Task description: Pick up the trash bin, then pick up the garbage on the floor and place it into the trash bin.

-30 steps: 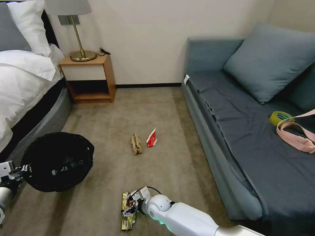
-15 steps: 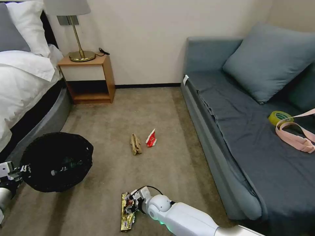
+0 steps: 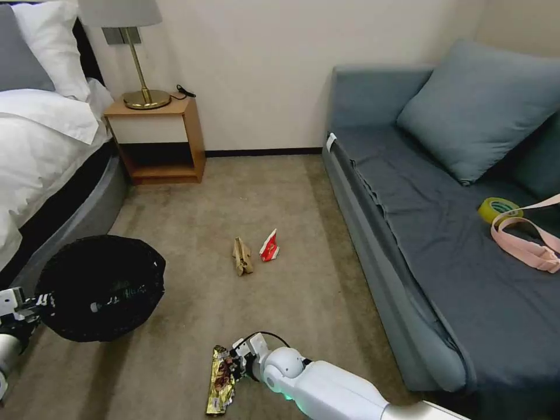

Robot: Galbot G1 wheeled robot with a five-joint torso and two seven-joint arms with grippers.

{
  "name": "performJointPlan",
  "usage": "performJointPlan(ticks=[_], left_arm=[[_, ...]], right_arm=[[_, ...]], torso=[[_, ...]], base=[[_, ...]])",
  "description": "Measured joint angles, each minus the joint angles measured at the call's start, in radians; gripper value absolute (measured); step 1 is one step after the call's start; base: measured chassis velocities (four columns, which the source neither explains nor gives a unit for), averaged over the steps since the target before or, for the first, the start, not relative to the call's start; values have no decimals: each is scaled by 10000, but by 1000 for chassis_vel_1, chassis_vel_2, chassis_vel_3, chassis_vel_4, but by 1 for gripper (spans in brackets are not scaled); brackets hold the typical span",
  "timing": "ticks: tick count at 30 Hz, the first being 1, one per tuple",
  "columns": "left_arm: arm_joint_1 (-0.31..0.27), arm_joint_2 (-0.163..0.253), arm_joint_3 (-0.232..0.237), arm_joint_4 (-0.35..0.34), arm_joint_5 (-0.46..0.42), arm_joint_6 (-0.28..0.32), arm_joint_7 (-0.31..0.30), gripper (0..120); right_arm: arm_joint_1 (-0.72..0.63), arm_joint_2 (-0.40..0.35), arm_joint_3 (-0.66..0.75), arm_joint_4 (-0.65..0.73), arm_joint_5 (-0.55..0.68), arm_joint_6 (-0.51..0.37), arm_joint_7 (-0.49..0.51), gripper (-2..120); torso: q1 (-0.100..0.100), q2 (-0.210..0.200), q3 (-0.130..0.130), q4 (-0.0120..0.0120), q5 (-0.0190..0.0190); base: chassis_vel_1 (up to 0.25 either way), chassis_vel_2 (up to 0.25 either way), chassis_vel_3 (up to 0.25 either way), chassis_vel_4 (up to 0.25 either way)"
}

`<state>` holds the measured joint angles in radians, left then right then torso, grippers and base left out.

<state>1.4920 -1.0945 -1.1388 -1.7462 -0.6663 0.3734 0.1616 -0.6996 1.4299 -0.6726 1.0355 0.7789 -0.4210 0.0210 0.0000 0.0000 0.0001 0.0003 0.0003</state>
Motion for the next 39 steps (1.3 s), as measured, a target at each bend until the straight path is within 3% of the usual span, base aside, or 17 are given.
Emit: performJointPlan(ticks=[10, 20, 23, 29, 34, 39], left_arm=[[-4, -51, 50, -15, 22, 0, -1, 1], [-12, -64, 109, -60, 23, 7, -3, 1], [-18, -77, 166, -92, 33, 8, -2, 1], [-33, -127, 354, -222, 65, 24, -15, 1], [-20, -135, 458, -314, 66, 40, -35, 1], [35, -139, 538, -388, 78, 42, -40, 1]], right_arm=[[360, -359, 502, 392, 158, 62, 35, 0], [1240, -1167, 2308, 2135, 340, 328, 302, 0], [1498, -1354, 2779, 2701, 469, 593, 512, 0], [2342, -1460, 3220, 3936, 1062, 1950, 1573, 0], [3044, -1352, 2707, 5271, 1547, 2832, 2069, 0], [3853, -1133, 2037, 6592, 2012, 3102, 2459, 0]], torso=[[0, 0, 0, -2, -2], [0, -1, 0, -3, -2], [0, -1, 0, -4, -2], [1, -1, 0, -4, -3], [0, 0, 0, -3, -3], [0, 0, 0, -2, -4]], base=[[0, 0, 0, 0], [0, 0, 0, 0], [0, 0, 0, 0], [0, 0, 0, 0], [0, 0, 0, 0], [0, 0, 0, 0]])
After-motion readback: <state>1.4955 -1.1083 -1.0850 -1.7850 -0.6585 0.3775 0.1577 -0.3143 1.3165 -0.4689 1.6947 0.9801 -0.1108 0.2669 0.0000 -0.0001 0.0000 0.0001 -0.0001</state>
